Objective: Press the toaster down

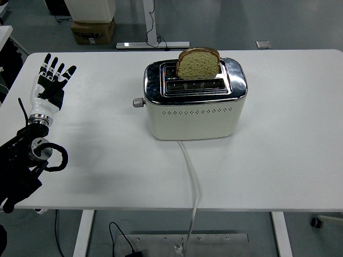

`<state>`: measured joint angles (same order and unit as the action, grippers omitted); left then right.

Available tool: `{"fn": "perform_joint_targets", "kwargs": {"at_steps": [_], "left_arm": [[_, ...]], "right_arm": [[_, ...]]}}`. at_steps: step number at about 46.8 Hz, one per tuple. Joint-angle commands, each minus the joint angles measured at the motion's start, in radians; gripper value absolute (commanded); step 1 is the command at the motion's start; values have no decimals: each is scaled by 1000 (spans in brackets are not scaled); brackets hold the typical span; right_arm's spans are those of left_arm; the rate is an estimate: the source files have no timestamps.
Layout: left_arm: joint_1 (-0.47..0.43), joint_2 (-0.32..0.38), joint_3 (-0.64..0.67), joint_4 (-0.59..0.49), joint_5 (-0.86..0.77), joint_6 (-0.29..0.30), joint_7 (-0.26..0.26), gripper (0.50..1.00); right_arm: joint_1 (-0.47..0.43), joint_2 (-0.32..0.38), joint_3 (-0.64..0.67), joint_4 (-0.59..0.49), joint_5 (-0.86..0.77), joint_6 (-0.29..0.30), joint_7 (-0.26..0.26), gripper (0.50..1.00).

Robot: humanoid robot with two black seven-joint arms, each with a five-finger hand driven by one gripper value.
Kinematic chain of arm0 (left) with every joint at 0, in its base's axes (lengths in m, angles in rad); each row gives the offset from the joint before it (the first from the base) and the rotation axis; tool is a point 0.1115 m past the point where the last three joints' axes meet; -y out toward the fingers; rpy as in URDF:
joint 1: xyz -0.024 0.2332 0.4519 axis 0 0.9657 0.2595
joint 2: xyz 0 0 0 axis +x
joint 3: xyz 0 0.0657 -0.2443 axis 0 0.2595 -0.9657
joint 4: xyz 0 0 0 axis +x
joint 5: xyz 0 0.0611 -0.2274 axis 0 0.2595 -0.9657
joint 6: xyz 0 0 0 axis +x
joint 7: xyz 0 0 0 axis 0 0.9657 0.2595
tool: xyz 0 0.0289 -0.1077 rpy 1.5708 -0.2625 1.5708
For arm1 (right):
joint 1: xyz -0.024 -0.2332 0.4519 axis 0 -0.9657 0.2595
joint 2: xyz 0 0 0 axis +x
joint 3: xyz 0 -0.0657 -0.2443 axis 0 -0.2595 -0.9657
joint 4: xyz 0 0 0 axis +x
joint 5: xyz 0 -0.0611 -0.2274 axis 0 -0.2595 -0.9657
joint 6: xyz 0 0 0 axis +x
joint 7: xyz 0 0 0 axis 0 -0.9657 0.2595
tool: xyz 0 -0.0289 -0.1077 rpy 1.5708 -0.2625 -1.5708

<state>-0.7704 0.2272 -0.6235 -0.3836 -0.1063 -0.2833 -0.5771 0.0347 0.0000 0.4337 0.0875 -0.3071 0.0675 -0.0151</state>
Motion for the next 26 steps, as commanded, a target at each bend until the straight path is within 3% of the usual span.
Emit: {"fn": "perform_joint_targets", "kwargs": {"at_steps": [1, 26], "left_arm": [[-3, 0, 2, 0, 8, -2, 0, 1000], [-13, -11, 15, 0, 33, -4, 16, 1000]], "right_arm": [[-1, 0, 0, 0, 0, 0, -2, 998], [-10, 0, 0, 0, 0, 0, -6, 998]]}}
